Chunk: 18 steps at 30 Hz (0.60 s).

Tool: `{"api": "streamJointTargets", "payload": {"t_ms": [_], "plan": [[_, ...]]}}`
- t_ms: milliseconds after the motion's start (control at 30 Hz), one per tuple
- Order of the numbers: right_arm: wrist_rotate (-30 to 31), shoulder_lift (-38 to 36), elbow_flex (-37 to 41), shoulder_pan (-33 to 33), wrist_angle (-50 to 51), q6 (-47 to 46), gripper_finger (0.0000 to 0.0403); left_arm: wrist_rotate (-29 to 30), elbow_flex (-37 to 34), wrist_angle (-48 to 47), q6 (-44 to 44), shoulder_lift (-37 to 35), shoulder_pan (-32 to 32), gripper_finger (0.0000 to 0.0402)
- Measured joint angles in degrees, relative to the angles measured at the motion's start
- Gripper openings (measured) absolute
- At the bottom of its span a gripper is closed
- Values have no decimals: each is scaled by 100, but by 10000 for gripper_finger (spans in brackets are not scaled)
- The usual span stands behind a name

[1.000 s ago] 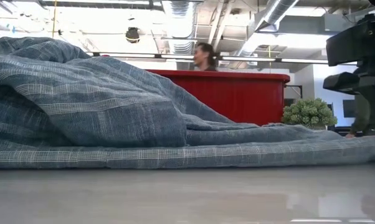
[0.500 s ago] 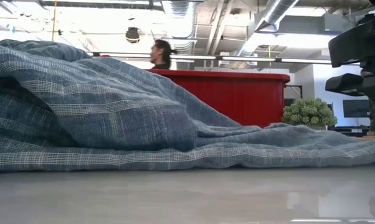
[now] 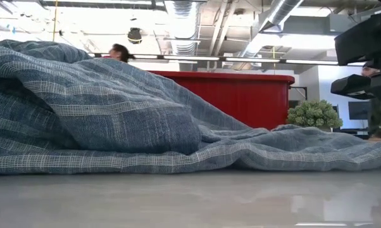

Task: Fold Laundry from Bin
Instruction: Fold the light blue polo shirt

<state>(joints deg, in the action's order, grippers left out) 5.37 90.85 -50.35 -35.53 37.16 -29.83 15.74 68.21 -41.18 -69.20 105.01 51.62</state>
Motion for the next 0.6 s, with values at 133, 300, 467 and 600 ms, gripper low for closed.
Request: {"api": "streamJointTargets", "payload": {"t_ms": [133,300,467,600], "plan": [[2,0,0,0,-10,-36,19,5,-16,-19,-27,125,-29,138],[19,-2,0,0,-14,-60,19,-96,15,-29,-304,513,-88,137],[25,-2,-2,-11,-12,-75,19,25,111,-172,-504,560,-91,99],[-83,-2,0,-10,-10,-74,19,114,267,-486,-476,540,-77,19]]}}
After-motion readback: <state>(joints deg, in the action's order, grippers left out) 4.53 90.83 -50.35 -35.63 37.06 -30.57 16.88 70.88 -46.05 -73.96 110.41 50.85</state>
